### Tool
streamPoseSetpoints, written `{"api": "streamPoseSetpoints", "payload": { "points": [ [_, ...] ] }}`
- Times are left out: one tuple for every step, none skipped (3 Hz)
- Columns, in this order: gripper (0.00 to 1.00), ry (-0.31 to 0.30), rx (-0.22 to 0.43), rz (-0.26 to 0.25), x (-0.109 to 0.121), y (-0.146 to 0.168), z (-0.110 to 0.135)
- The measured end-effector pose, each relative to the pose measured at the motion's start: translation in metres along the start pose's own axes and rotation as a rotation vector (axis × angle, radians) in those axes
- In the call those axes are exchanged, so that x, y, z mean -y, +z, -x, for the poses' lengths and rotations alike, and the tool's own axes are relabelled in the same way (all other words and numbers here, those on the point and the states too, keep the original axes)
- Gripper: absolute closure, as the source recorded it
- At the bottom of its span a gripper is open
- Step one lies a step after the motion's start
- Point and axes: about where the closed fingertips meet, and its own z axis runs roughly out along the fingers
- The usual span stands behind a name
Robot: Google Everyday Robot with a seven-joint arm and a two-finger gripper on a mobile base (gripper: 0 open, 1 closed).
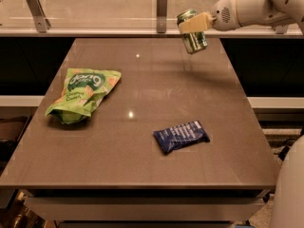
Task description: Place green can upright
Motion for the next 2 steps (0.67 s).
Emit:
{"api": "streamPoseSetpoints", "payload": {
  "points": [
    [1.0, 0.023, 0.105, 0.026, 0.0053, -0.0022, -0.0037],
    [1.0, 0.034, 0.197, 0.044, 0.0071, -0.0065, -0.0084]
  ]
}}
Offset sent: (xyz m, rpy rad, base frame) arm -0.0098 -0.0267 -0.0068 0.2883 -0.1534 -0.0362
